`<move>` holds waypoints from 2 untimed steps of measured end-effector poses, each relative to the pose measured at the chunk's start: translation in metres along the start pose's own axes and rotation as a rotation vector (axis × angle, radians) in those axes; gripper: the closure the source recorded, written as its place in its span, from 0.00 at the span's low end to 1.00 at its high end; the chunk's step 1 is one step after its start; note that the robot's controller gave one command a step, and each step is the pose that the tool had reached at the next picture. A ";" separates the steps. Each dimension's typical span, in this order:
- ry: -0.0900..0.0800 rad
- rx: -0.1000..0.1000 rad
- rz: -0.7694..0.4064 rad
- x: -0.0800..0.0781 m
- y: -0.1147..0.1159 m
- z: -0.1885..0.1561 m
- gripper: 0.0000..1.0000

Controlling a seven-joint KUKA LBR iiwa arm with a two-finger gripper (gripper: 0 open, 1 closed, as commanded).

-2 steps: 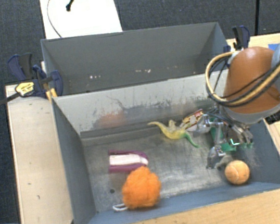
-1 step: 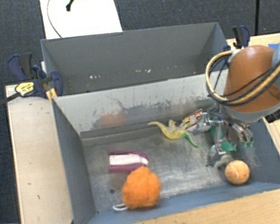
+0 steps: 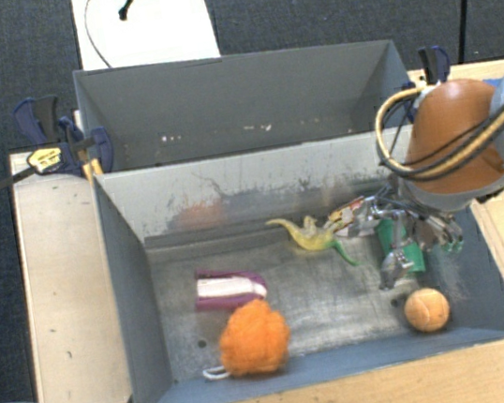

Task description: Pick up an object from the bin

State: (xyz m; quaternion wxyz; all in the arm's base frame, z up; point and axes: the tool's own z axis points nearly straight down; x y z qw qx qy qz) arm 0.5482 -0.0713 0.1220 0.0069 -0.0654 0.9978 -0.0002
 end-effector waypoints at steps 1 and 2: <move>0.020 -0.005 -0.081 -0.008 -0.038 0.016 0.00; 0.010 -0.004 -0.294 -0.021 -0.062 0.003 0.00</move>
Offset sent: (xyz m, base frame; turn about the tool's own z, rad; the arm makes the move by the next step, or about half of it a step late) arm 0.0308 -0.0708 -0.0148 -0.3682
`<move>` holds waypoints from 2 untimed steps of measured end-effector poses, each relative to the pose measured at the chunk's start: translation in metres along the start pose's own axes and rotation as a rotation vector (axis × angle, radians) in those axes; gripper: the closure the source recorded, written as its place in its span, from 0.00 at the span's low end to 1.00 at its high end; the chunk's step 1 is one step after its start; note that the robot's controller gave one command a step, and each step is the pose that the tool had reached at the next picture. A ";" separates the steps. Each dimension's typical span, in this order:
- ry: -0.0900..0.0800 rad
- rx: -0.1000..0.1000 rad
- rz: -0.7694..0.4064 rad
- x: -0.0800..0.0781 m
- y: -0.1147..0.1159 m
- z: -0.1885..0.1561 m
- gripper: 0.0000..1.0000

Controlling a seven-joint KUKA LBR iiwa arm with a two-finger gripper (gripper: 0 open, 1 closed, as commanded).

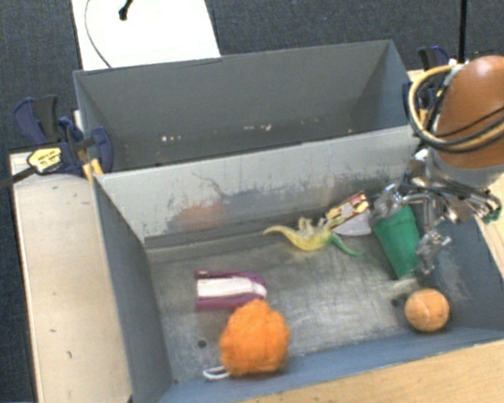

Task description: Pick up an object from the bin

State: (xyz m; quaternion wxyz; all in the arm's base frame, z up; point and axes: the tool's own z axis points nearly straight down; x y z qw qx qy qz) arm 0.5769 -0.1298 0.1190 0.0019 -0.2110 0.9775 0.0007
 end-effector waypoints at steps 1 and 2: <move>-0.007 0.004 -0.269 -0.005 -0.012 0.027 0.00; -0.014 -0.010 -0.351 -0.012 -0.017 0.037 1.00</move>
Offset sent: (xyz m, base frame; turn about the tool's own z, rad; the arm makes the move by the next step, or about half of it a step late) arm 0.0098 -0.0229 -0.0490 -0.3464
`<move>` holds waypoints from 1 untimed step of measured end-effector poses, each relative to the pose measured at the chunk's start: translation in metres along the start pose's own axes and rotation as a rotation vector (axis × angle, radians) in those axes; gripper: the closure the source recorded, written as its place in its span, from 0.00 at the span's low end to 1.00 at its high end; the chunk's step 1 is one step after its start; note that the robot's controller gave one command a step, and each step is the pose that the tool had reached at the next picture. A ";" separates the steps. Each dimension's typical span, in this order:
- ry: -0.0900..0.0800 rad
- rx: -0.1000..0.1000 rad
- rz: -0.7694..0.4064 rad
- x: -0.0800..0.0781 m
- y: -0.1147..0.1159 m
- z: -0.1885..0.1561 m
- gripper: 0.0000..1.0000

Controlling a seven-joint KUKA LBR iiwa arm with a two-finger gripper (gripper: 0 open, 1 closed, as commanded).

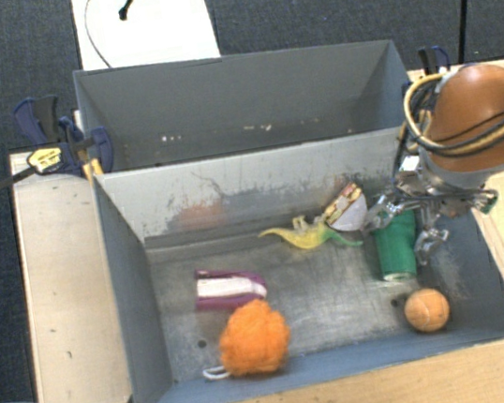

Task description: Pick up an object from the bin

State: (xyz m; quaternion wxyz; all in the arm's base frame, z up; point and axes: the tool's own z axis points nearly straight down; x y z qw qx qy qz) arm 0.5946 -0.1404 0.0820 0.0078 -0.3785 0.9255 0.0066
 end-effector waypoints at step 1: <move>0.000 0.000 0.002 0.000 0.000 0.000 1.00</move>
Offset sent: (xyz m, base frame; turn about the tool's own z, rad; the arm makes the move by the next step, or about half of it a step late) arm -0.0001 -0.0001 0.0067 -0.0001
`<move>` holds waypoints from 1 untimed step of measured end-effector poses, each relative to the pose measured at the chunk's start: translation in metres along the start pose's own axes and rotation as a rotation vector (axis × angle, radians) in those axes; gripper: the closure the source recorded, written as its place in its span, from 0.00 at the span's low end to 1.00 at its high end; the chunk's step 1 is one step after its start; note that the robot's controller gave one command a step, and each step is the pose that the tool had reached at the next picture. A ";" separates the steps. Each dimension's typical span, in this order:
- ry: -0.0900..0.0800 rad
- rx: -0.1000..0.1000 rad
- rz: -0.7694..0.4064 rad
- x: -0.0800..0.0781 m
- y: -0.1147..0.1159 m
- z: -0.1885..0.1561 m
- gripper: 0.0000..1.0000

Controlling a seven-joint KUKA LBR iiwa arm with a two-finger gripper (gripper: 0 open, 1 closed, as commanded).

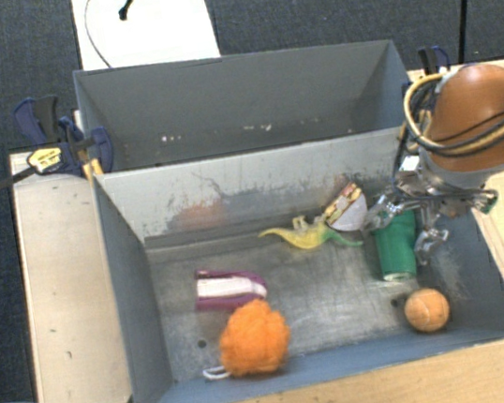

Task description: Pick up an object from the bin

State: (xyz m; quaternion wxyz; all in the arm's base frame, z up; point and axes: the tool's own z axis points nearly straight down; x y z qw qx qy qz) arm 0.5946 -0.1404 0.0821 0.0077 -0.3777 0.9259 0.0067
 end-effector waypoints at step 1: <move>0.006 0.009 -0.006 -0.006 0.001 -0.010 1.00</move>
Offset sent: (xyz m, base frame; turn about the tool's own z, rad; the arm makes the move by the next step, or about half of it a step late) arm 0.0001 0.0000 0.0609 -0.0001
